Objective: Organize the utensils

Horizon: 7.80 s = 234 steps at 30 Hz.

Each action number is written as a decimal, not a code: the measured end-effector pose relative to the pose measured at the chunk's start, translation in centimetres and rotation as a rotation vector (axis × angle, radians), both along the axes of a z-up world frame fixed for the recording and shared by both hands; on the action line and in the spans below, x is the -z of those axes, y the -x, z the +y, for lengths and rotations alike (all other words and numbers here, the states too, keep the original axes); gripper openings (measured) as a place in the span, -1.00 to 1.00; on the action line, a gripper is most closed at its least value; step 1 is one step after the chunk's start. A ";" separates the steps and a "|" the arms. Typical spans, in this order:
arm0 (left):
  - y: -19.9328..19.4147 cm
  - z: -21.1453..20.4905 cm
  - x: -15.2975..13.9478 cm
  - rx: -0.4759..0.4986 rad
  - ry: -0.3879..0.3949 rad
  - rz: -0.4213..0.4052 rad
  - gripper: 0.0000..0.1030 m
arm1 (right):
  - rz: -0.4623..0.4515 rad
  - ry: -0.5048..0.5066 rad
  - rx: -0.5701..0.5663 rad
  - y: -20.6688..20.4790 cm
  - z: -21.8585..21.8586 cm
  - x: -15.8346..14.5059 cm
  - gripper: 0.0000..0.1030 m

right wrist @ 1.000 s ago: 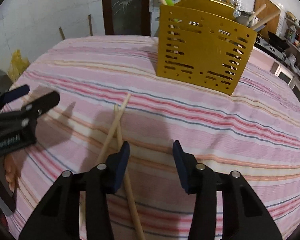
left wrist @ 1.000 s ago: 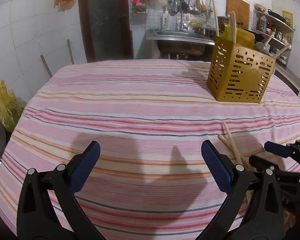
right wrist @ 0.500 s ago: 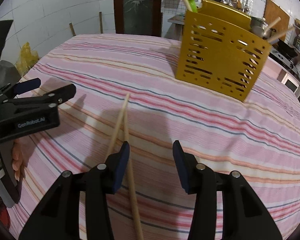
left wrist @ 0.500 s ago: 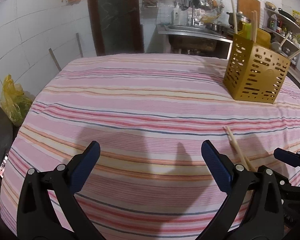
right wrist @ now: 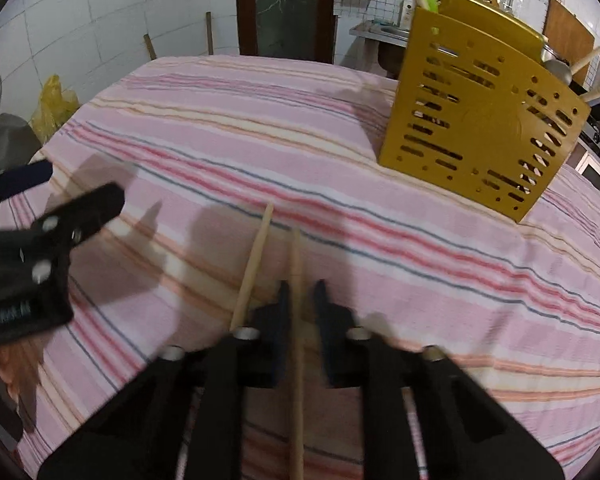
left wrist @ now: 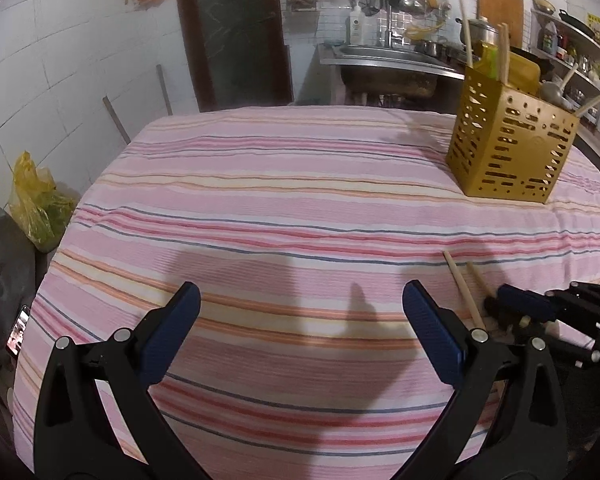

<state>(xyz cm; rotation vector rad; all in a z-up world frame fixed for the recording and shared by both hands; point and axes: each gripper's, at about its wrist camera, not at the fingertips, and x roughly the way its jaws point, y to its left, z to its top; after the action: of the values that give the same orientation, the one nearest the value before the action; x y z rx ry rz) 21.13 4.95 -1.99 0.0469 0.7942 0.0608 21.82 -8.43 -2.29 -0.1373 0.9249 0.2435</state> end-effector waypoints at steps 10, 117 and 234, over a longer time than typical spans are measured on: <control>-1.1 -3.3 1.0 0.036 0.110 0.074 0.89 | -0.037 -0.022 0.160 1.4 -8.7 -0.7 -0.88; 6.6 -7.3 -9.8 0.173 0.159 -0.274 -0.92 | -0.507 -0.202 0.326 8.0 -14.3 -9.4 -0.88; 12.2 -4.8 -10.8 0.160 0.126 -0.507 0.91 | -0.698 -0.085 0.291 11.6 -14.3 -12.8 0.81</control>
<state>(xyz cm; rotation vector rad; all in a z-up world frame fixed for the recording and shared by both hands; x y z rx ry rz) 8.91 0.15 8.77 -0.0245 0.2842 -0.1255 10.17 -22.77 10.48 -0.0025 0.2325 -0.0428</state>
